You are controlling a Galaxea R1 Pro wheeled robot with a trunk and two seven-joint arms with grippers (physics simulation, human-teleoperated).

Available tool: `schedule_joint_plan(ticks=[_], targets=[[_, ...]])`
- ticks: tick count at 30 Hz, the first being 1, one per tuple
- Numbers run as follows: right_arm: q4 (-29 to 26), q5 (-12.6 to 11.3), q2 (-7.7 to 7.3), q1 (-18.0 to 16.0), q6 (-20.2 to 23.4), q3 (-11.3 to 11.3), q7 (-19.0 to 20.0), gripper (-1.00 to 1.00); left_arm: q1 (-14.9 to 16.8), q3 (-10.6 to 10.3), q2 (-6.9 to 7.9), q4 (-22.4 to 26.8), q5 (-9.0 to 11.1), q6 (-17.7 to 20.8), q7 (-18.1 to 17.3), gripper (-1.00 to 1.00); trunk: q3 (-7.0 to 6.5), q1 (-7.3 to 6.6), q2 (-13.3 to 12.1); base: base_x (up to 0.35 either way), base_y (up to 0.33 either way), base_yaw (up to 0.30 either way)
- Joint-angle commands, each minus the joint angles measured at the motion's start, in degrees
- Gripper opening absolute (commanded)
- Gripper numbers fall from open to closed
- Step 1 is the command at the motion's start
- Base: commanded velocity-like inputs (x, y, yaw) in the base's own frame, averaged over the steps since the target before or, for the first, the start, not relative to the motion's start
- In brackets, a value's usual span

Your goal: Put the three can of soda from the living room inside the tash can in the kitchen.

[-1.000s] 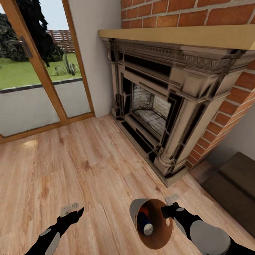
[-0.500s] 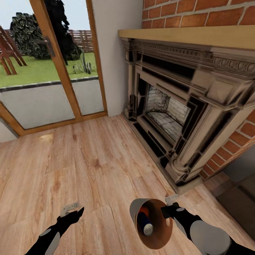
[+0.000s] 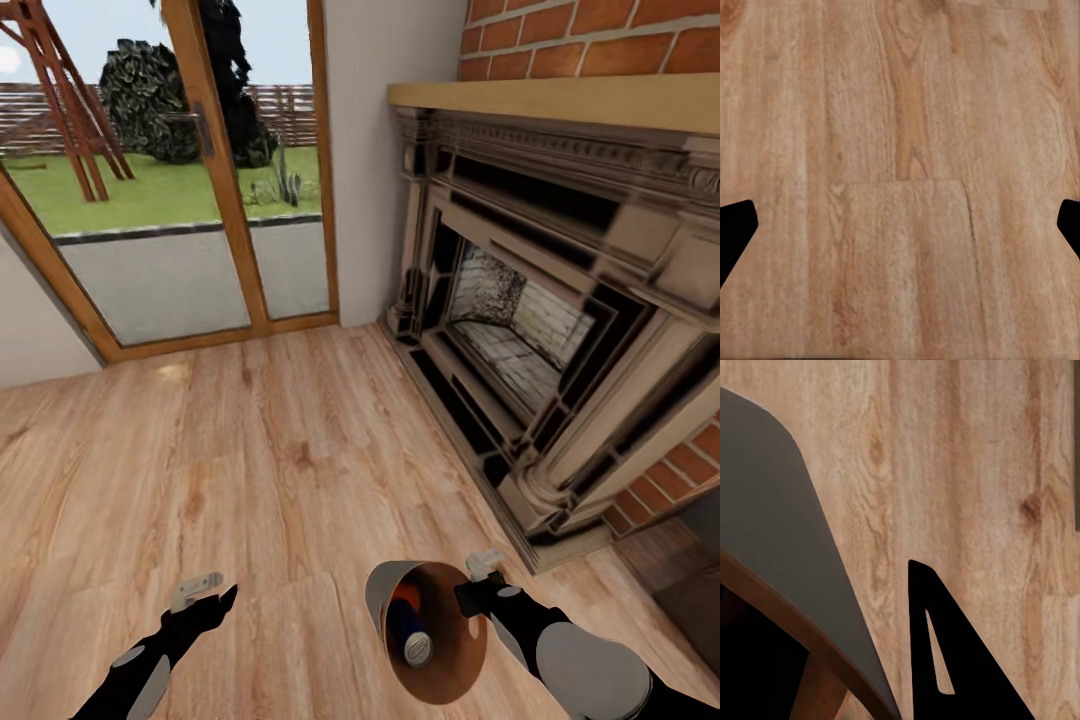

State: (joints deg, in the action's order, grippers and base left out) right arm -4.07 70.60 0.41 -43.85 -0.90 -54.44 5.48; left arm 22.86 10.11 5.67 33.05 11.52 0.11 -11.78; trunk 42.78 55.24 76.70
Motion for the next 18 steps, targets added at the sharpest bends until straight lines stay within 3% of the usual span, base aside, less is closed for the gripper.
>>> schedule_joint_plan(ticks=[1, 18], targets=[[0.0, -0.2, -0.01, 0.0, 0.0, -0.5, 0.3, -1.00, 0.0, 0.0, -0.01, 0.0, 0.0, 0.0, 0.0, 1.00, 0.00, 0.00, 0.0, 0.000, 0.000, 0.250], [0.0, -0.3, 0.00, 0.0, 0.0, -0.6, 0.3, -1.00, 0.0, 0.0, -0.02, 0.0, 0.0, 0.0, 0.0, 1.00, 0.00, 0.00, 0.0, 0.000, 0.000, 0.234]])
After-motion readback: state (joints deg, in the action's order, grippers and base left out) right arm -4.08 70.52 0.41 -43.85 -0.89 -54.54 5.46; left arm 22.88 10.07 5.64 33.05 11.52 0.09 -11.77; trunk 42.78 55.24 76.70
